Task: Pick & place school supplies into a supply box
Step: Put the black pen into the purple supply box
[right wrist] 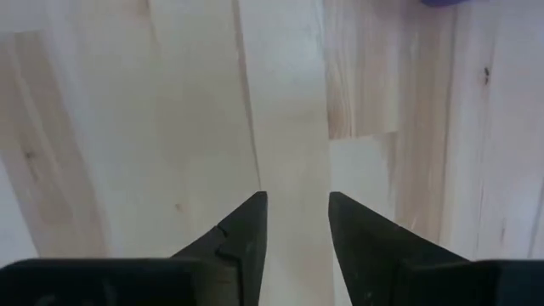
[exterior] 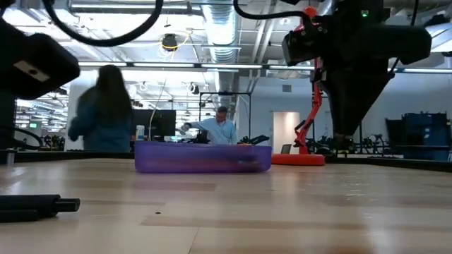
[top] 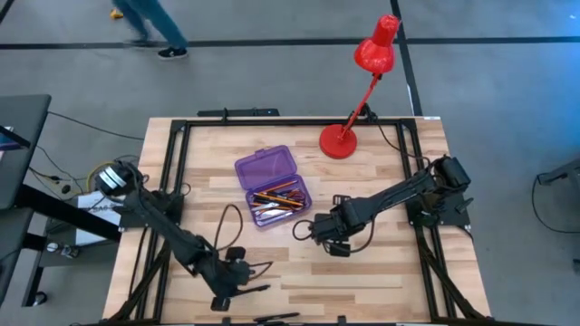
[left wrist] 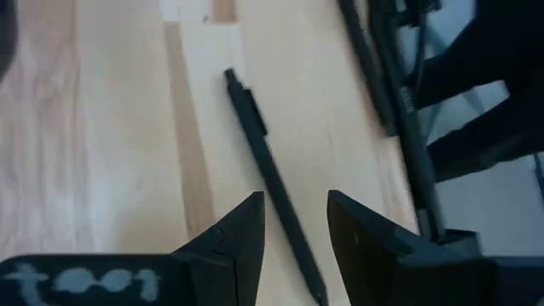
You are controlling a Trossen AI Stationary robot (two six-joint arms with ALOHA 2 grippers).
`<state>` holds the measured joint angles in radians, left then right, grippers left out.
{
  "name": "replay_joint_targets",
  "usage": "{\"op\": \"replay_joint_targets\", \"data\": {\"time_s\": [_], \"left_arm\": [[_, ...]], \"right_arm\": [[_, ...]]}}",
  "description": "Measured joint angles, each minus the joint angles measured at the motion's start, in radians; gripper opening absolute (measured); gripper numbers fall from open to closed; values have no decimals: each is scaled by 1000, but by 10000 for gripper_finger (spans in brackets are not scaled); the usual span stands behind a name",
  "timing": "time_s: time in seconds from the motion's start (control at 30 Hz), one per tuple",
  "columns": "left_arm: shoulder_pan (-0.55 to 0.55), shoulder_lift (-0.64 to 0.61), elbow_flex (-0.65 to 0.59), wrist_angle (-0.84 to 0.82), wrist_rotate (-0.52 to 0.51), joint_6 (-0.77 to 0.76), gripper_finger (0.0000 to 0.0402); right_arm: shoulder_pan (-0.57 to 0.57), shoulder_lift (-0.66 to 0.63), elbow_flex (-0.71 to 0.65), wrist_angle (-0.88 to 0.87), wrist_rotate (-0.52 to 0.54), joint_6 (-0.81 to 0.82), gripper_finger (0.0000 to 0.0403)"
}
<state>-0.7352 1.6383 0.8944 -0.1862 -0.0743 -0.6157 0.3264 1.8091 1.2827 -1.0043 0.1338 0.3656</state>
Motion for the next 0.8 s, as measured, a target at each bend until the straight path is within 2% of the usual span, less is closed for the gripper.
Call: {"op": "replay_joint_targets", "data": {"time_s": [0.17,0.4,0.57,0.8], "left_arm": [[-19,50,28,-21,-48,-55,116],[-47,118,53,-7,-49,-109,116],[-66,134,54,-31,-108,-152,116],[-65,133,53,-31,-111,-106,116]], "right_arm": [[-11,0,0,7,0,-20,123],[-28,0,0,-14,0,-28,123],[-28,0,0,-35,0,-26,123],[-28,1,0,-36,-1,-24,123]]}}
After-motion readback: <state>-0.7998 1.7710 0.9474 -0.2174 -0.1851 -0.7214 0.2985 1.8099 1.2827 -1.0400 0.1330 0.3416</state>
